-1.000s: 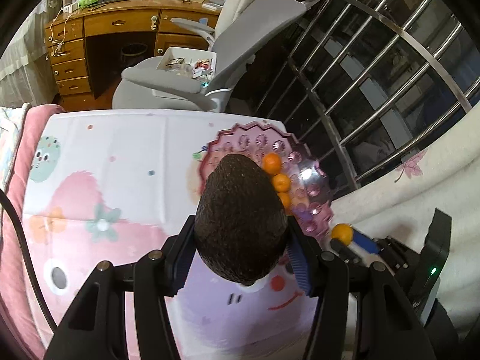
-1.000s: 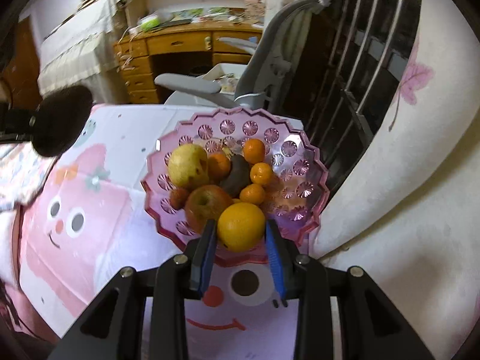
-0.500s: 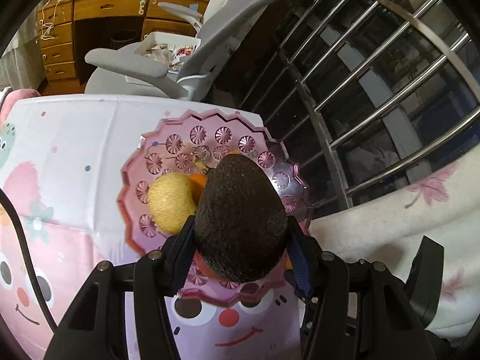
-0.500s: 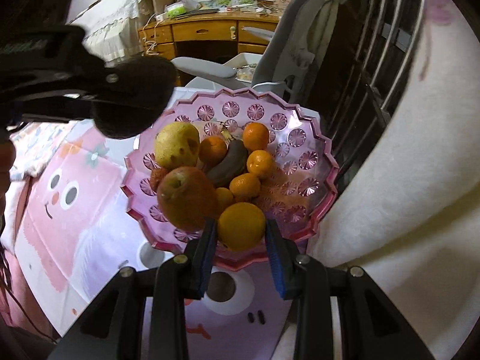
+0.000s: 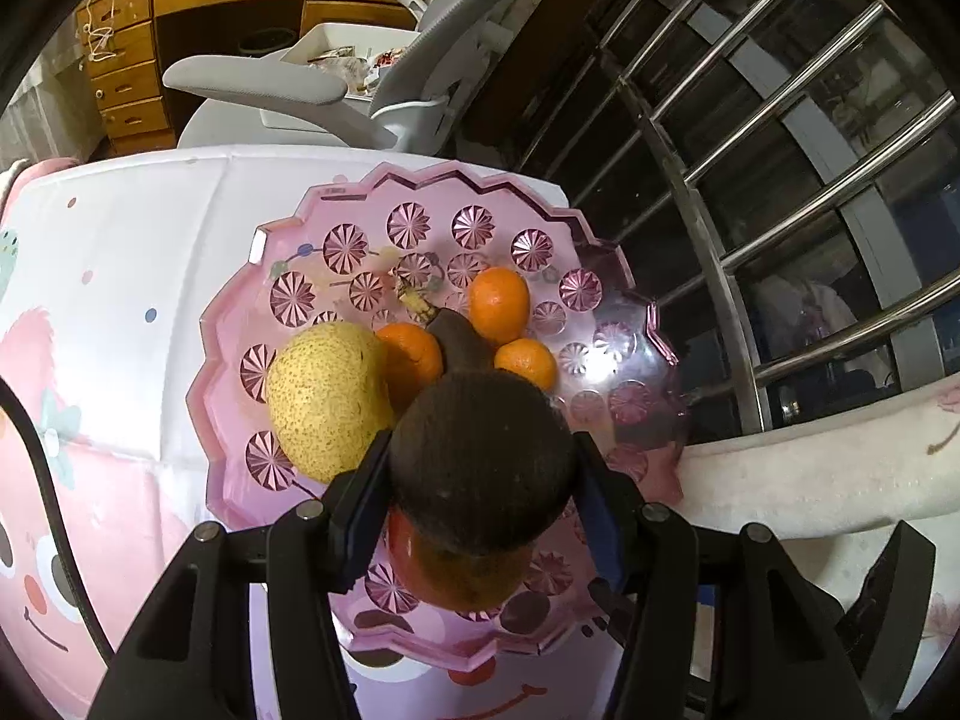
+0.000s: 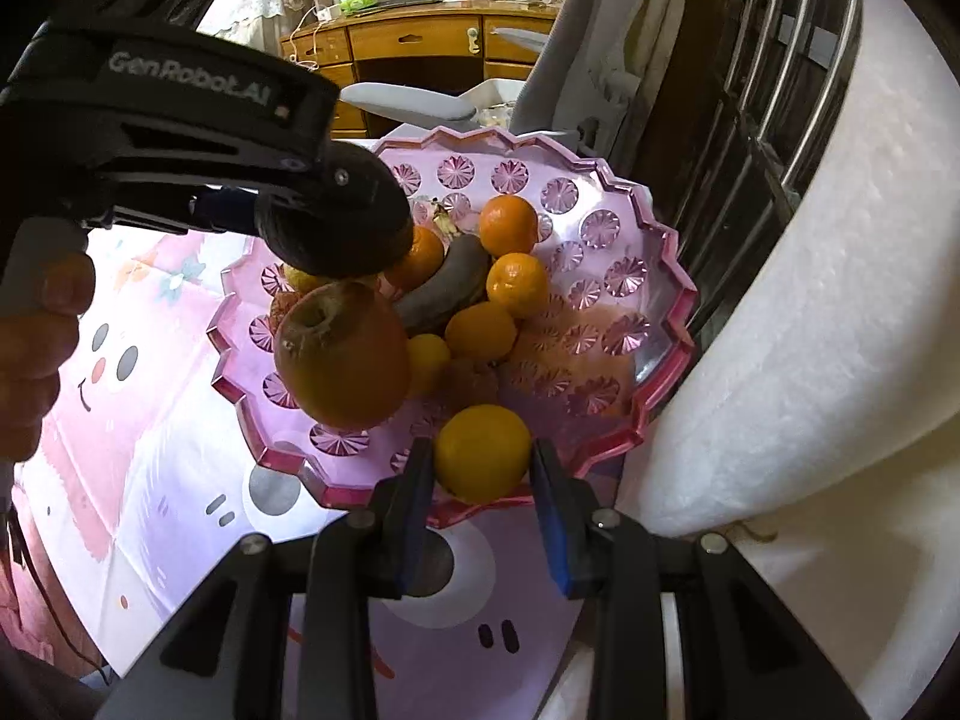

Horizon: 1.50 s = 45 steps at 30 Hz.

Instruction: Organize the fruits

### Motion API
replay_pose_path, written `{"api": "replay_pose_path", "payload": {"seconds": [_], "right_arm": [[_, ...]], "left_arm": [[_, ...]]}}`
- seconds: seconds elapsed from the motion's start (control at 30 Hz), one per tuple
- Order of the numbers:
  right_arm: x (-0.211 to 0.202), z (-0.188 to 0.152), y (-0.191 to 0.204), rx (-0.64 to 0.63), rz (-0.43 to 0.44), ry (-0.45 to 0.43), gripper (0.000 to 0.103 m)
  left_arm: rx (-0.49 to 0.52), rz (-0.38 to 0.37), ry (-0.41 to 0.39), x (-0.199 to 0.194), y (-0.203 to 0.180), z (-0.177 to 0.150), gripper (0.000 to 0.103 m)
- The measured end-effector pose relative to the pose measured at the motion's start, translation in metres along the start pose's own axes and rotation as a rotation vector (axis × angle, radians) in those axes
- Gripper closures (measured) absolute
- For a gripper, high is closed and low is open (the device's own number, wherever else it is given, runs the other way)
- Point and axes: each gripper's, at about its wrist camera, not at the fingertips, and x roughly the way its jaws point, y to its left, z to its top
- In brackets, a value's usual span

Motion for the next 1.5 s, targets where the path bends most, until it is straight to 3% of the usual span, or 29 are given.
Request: {"api": "replay_pose_path", "payload": {"seconds": [0.1,0.17,0.23,0.3,0.5,0.63,0.73,0.9,1.0,1.1,1.23,1.33,1.5], "right_arm": [[0.000,-0.001,0.002,0.002,-0.006,-0.001,0.069],[0.000,-0.001,0.002,0.013,0.005,-0.004,0.056],[-0.001,-0.002,0.004,0.036,0.003,-0.008,0.046],[-0.002,-0.005,0.007,0.062,-0.015,-0.004,0.041],[-0.009,-0.017,0.018,0.183,-0.036,0.023,0.038],[-0.020,-0.031,0.037,0.262,-0.086,0.016,0.037],[-0.026,-0.047,0.061,0.321,-0.118,0.021,0.028],[-0.022,-0.077,0.110,0.404,-0.149,0.074,0.026],[-0.019,-0.091,0.143,0.464,-0.117,0.115,0.023],[-0.021,-0.102,0.180,0.514,-0.072,0.133,0.020],[-0.029,-0.116,0.224,0.562,-0.007,0.152,0.017],[-0.041,-0.119,0.250,0.530,0.014,0.177,0.016],[-0.080,-0.108,0.268,0.463,0.007,0.186,0.016]], "left_arm": [[0.000,-0.004,0.004,0.003,0.003,0.002,0.047],[0.002,-0.018,-0.022,-0.002,0.006,0.002,0.046],[0.005,-0.043,-0.055,-0.012,0.008,0.003,0.039],[0.010,-0.068,-0.077,-0.022,0.012,0.003,0.025],[0.025,-0.108,-0.067,-0.053,0.040,-0.013,0.023],[0.014,-0.120,-0.065,-0.082,0.081,-0.040,0.018],[0.008,-0.089,-0.053,-0.100,0.119,-0.065,0.018],[-0.038,-0.048,-0.018,-0.130,0.191,-0.114,0.018],[-0.028,-0.009,-0.008,-0.149,0.222,-0.141,0.018],[-0.058,-0.032,0.000,-0.171,0.248,-0.166,0.017],[-0.044,-0.018,-0.019,-0.199,0.260,-0.198,0.017],[-0.019,-0.029,-0.014,-0.223,0.260,-0.218,0.012],[0.003,-0.025,-0.032,-0.255,0.248,-0.237,0.011]]}}
